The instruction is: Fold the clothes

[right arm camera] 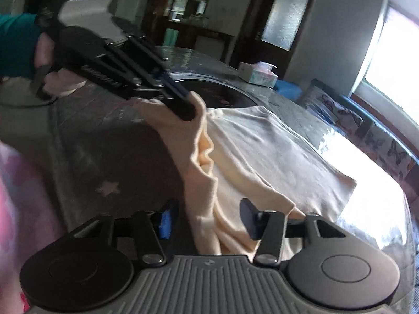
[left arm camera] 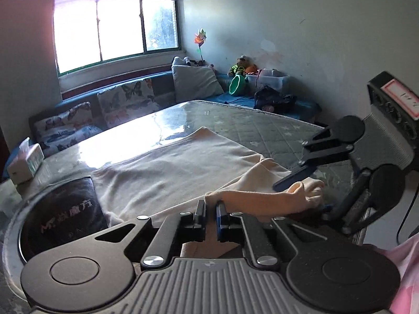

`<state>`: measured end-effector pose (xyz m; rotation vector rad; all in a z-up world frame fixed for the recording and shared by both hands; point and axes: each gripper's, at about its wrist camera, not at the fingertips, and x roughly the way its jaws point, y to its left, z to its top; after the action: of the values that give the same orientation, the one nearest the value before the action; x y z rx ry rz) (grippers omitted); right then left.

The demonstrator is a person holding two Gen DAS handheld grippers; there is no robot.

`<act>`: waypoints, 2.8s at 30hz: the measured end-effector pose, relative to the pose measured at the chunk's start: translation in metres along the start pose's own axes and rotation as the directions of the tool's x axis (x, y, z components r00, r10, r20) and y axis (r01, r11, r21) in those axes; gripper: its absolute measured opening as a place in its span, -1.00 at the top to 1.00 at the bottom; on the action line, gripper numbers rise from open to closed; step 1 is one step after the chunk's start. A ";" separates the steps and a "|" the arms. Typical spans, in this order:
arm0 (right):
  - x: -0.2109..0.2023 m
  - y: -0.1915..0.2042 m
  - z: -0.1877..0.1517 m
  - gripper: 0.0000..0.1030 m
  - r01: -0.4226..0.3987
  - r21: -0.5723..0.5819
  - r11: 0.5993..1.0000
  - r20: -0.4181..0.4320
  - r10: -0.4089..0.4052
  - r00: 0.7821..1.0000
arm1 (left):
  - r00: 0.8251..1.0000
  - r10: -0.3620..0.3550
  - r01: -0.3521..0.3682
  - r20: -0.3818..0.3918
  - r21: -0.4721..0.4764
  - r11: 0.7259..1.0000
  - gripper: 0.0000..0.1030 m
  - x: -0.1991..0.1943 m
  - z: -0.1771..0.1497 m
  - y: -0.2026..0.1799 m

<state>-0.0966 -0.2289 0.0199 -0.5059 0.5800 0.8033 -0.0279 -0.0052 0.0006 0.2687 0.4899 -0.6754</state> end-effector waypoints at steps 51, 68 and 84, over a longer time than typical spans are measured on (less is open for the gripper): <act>-0.116 0.021 0.014 0.81 -0.080 0.150 0.985 0.047 0.073 0.996 | 0.999 0.007 -0.012 0.053 0.091 0.996 0.88 -0.108 -0.023 -0.050; -0.031 -0.088 0.047 0.83 -0.028 0.200 0.979 0.008 0.026 1.000 | 0.999 0.038 -0.036 -0.016 0.112 0.993 0.88 0.022 0.028 0.029; 0.058 -0.140 0.010 0.35 0.095 0.418 0.903 0.020 -0.114 0.993 | 0.982 0.163 -0.166 -0.092 -0.029 0.986 0.64 0.099 0.019 0.067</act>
<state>0.0479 -0.2761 0.0167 -0.1230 0.6574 0.5636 0.0890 -0.0149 -0.0288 0.3024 0.5587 -0.4942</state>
